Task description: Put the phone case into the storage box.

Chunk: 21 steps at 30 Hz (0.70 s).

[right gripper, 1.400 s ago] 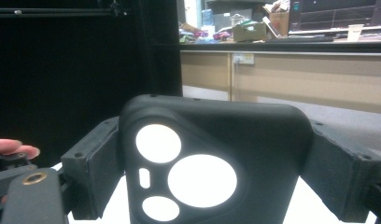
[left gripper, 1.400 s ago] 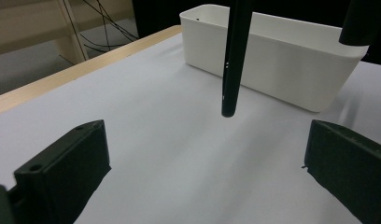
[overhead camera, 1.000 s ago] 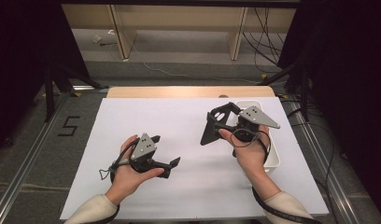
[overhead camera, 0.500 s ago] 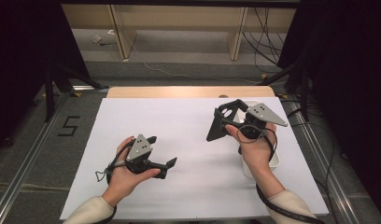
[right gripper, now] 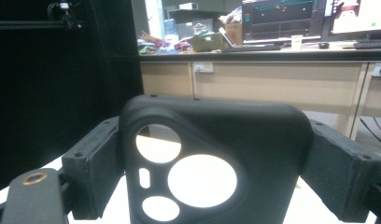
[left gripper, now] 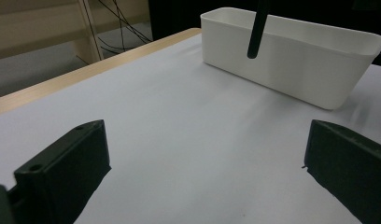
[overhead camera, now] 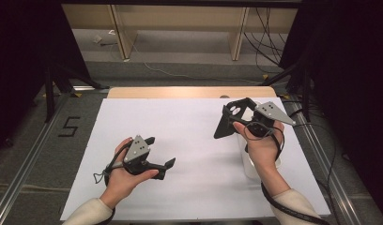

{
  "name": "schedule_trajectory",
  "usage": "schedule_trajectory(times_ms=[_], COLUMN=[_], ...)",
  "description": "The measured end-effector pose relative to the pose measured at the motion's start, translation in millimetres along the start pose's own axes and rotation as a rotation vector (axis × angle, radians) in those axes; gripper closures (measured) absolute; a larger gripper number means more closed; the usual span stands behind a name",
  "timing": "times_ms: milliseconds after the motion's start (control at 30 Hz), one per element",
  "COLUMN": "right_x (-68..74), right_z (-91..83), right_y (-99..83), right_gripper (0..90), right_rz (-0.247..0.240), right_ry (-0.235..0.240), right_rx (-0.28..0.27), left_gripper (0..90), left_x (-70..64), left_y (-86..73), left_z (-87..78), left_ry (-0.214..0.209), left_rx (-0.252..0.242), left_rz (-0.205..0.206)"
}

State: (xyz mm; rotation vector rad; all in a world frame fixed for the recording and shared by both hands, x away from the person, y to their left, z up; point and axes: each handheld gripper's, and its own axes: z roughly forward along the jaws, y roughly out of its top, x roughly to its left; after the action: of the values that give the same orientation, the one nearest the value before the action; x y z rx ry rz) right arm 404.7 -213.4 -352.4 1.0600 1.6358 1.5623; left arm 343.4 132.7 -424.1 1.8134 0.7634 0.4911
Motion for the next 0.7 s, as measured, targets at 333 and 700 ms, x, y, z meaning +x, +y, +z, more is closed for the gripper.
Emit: schedule_trajectory(times_ms=[333,700], right_x=[-8.6,-16.9], right_z=[-2.4,-5.2], right_y=[2.6,5.6], right_gripper=[14.8,14.8], right_rz=[0.001,-0.002], right_ry=[-0.030,-0.061], right_rx=[-0.006,-0.011], left_gripper=[0.0,0.0], left_x=[1.0,1.9], left_y=[-0.6,-0.9], left_z=[-0.6,-0.8], left_ry=[0.002,0.003], left_rx=[-0.004,-0.003], left_rz=[-0.005,-0.005])
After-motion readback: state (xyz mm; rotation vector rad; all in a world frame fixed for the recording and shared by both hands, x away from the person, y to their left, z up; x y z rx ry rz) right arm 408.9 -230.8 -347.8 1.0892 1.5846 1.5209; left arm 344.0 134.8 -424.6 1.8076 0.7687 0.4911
